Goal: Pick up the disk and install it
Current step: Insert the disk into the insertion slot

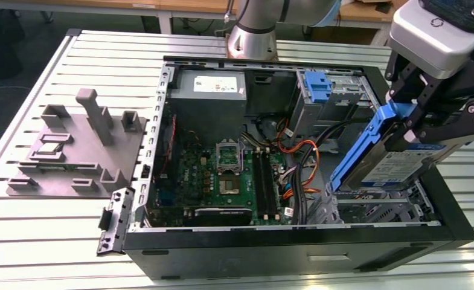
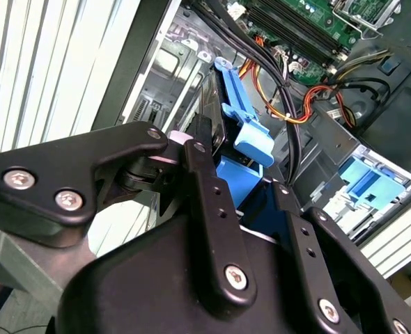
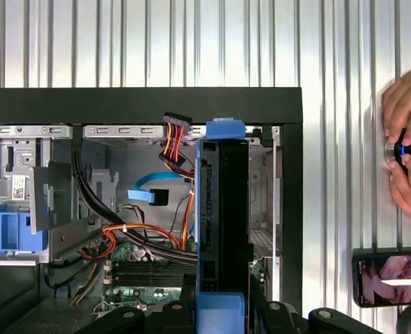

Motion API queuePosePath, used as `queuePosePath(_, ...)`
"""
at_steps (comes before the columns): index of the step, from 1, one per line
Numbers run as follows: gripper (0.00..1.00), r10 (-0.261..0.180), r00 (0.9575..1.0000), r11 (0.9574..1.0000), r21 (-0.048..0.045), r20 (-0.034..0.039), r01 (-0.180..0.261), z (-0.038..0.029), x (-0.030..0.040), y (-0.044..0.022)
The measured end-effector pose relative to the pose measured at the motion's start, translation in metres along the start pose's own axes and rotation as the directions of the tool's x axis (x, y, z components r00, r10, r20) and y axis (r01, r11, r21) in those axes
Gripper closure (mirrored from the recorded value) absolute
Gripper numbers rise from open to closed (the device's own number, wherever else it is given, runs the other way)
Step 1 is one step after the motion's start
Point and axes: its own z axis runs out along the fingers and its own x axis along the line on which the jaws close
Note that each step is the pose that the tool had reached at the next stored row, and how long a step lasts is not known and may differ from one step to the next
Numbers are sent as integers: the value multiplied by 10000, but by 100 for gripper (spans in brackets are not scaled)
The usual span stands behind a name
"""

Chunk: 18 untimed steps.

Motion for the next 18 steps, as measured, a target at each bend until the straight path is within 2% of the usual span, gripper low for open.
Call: queuePosePath(18, 64, 0, 10000, 10000, 0, 0, 0, 62, 0, 48)
